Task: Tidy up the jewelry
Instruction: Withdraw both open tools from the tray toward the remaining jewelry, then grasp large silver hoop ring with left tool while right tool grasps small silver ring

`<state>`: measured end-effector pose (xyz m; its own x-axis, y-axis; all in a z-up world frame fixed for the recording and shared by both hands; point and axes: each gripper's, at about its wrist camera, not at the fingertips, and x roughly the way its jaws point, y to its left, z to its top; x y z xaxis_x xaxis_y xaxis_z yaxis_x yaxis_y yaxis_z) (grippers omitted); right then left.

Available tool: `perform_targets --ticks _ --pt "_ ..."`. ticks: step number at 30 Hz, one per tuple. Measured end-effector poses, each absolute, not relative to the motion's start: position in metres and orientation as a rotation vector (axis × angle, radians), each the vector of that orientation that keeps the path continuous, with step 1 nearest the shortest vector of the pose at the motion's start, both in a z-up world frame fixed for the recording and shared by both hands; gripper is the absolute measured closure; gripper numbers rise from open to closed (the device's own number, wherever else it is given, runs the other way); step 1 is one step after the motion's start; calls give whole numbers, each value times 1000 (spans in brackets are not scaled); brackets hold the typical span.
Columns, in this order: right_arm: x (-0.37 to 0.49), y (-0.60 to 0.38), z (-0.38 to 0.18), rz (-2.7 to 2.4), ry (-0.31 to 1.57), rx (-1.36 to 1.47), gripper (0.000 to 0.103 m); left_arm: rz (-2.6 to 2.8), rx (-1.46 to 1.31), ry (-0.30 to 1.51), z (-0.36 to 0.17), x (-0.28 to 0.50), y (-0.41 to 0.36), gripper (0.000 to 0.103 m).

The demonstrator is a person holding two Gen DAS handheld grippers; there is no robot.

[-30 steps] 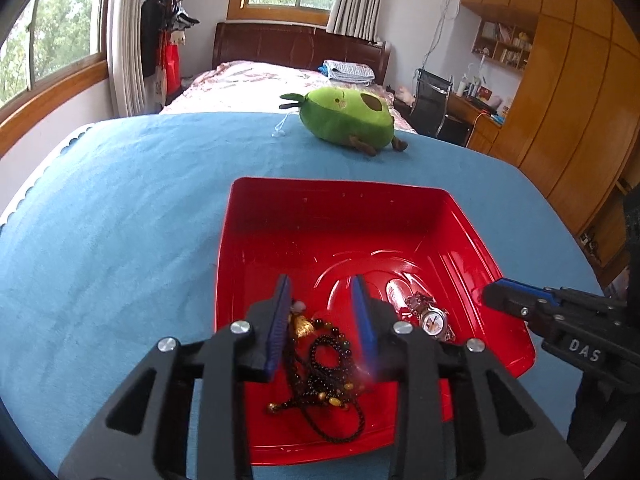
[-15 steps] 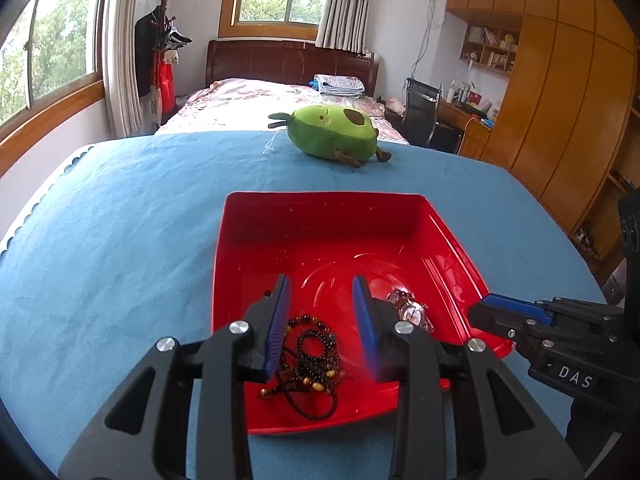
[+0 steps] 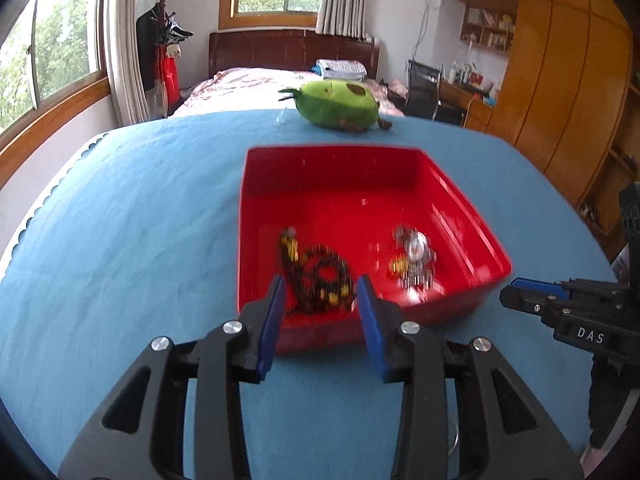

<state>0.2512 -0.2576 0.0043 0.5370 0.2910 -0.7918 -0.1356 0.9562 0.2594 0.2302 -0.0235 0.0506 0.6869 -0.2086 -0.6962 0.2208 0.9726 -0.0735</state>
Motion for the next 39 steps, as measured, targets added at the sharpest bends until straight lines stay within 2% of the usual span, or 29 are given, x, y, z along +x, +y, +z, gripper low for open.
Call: perform_targets --ticks 6,11,13,15,17,31,33,35,37,39 --pt "213 -268 -26 279 1025 200 74 -307 82 843 30 199 -42 67" --pt "188 -270 -38 303 1034 222 73 -312 81 885 13 172 -38 67" --pt "178 -269 -40 317 1031 229 70 -307 65 901 7 161 -31 66" --pt "166 -269 -41 324 1025 237 61 -285 53 918 0 150 -23 66" --pt "157 -270 -43 323 1015 238 58 -268 26 926 -6 141 -14 66" --pt "145 -267 -49 329 998 251 58 -294 9 973 -26 105 -10 66" --pt "145 -266 -50 330 1001 251 58 -313 2 983 -24 100 -13 57" --pt "146 -266 -51 328 1005 251 58 -327 -4 985 -22 95 -18 38" --pt "146 -266 -52 325 1007 251 58 -327 0 988 -20 92 -25 31" --pt "146 -266 -51 327 1003 253 58 -304 37 998 -23 94 -35 28"
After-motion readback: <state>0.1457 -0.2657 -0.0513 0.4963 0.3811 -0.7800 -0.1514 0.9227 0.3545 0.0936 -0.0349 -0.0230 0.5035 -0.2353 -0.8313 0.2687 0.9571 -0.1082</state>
